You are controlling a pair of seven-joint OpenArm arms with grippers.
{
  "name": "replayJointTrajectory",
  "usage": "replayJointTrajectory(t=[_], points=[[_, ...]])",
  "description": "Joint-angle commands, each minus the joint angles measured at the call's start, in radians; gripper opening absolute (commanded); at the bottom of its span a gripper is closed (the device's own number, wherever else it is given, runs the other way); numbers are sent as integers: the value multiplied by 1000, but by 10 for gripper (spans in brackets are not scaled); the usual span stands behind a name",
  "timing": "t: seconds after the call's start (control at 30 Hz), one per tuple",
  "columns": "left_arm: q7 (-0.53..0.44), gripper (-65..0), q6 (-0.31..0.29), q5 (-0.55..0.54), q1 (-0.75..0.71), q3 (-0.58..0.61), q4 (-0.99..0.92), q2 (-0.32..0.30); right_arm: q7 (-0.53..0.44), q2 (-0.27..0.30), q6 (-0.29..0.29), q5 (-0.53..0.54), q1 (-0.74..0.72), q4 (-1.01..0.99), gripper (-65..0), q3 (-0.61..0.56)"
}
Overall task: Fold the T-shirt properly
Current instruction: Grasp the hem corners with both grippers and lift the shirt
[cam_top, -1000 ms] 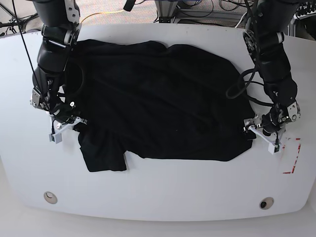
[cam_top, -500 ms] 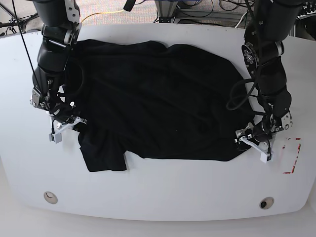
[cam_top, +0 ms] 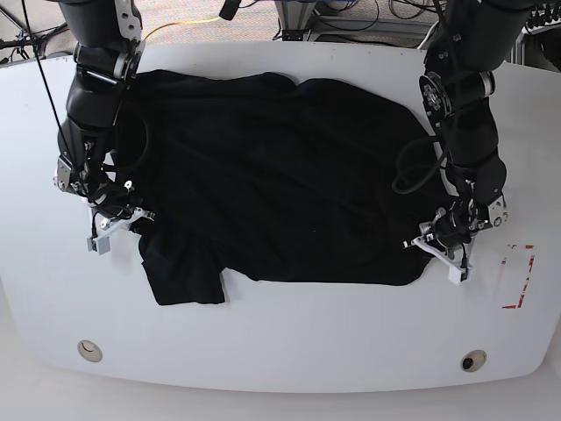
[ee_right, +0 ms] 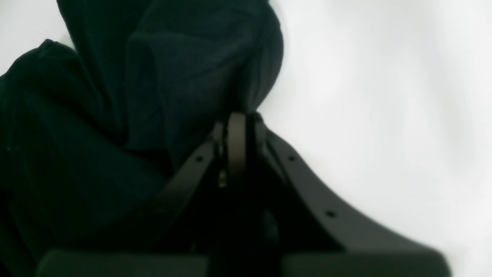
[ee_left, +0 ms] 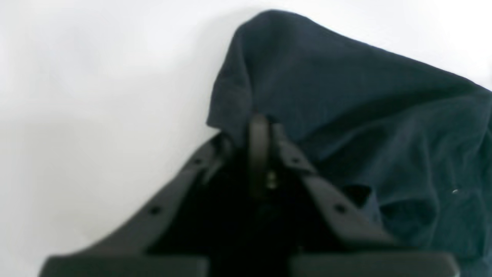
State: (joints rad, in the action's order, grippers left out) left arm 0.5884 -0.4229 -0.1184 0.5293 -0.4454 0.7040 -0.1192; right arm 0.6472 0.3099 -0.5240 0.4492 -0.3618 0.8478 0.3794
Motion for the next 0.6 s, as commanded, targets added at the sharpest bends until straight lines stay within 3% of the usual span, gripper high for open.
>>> replayJointTrajectory(t=[0.0,0.03,0.17,0.37,0.57], points=[[9,-650,94,19,10,-2,35,-6,7,13,3,-7,-21,11,-650,-4],[2,-650,117,18,-5,-2,64,-6,7,13,2,-7,-23,17,-650,-6],[9,-650,103,18,-47,1,236,-3,15,13,2,-7,-18,135,-650,-7],[121,-650,14,18,-48,1,435,-3,101,-1,3,-7,-24,308,-650,-7],[180,-650,-11,18,-47,1,618,-7,187,-1,3,-10,-92,408,-650,-9]])
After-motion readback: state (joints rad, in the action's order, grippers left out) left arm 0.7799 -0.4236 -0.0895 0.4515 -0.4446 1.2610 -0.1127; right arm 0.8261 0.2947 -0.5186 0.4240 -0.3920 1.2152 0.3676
